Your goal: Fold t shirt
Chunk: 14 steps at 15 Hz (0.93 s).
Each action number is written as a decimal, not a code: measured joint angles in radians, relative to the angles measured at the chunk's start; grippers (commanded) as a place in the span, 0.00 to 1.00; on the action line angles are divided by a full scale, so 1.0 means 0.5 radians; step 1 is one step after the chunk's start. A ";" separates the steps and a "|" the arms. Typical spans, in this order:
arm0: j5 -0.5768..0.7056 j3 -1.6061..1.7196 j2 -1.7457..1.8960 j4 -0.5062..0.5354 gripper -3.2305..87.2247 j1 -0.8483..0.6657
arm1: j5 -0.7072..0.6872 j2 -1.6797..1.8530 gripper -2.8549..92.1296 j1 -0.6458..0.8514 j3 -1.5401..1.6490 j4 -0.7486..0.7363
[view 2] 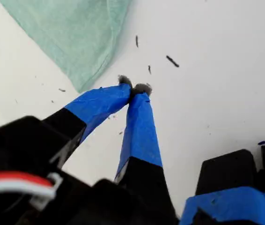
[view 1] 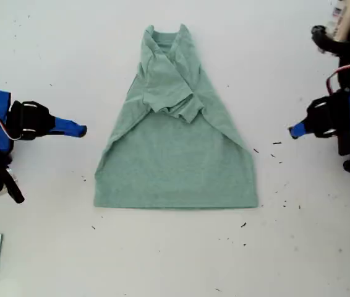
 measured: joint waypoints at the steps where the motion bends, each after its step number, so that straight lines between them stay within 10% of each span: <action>1: 0.000 0.000 0.000 0.000 0.03 0.000 | 0.018 -0.331 0.22 -0.104 -0.313 0.046; 7: 0.031 0.000 0.000 0.000 0.03 0.000 | 0.212 -0.856 0.33 -0.387 -0.623 -0.074; 10: 0.031 0.000 0.000 0.000 0.03 0.000 | 0.337 -1.022 0.34 -0.476 -0.101 -0.684; 14: 0.031 0.000 0.000 0.000 0.03 0.000 | 0.476 -1.420 0.05 -0.552 0.141 -1.218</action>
